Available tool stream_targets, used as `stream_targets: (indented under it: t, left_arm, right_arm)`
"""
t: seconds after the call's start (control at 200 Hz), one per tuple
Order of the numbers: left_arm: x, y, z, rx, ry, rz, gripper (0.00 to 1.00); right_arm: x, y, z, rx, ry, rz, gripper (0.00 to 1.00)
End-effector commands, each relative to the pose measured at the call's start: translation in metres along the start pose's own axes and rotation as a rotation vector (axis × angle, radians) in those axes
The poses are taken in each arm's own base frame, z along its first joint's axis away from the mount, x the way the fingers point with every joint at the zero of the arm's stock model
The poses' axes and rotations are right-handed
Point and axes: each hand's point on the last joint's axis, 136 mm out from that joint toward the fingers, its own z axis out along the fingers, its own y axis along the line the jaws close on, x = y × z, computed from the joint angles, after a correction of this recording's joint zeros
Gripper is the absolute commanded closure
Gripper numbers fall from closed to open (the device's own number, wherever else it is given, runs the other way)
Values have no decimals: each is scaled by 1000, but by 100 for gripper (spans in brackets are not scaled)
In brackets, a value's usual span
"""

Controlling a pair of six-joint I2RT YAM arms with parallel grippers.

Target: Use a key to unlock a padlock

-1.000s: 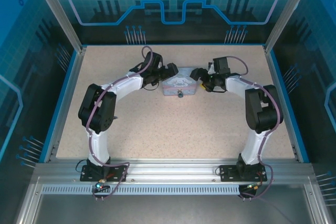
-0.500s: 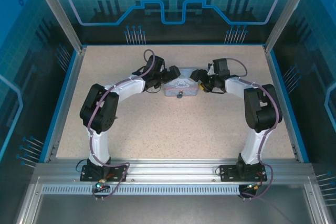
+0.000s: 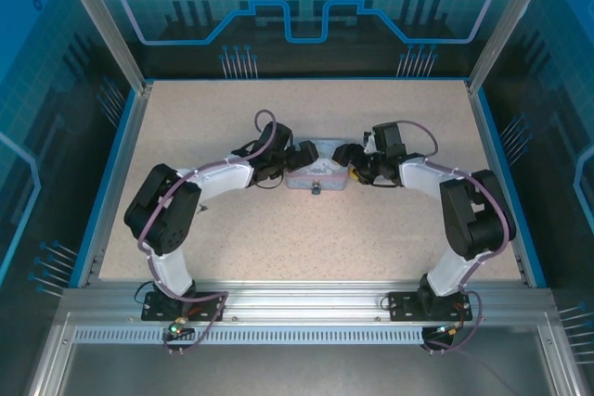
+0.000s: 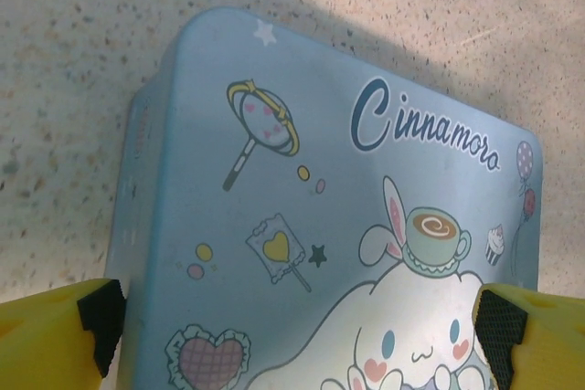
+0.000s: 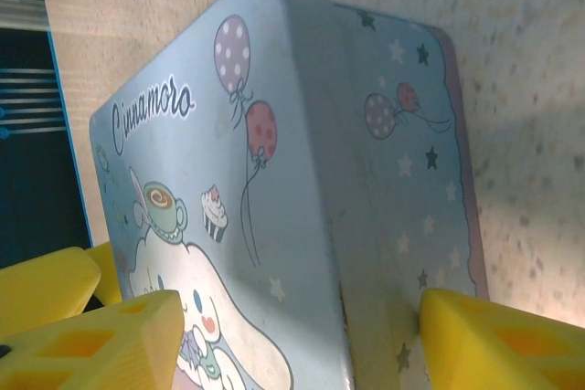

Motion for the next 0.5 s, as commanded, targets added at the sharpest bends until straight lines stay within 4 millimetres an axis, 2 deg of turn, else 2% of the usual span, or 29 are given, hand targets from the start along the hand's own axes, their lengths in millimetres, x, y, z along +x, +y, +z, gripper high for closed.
stream_targets:
  t: [0.0,0.195,0.315,0.495]
  left_arm:
    - [25,-31,-10,117,29,1,1]
    - [40,-21,-10,101,35,-12,1]
    - [38,-16,-9,75,19,-14,1]
    - [36,-21,-9,96,16,-36,1]
  right_arm:
    - [28,14,-2,-59,46,-25,27]
    - [41,2,-5,-32,32,-9,17]
    - [37,0,-5,-10,16,-20,9]
    - [26,5,-6,-3,8,-27,8]
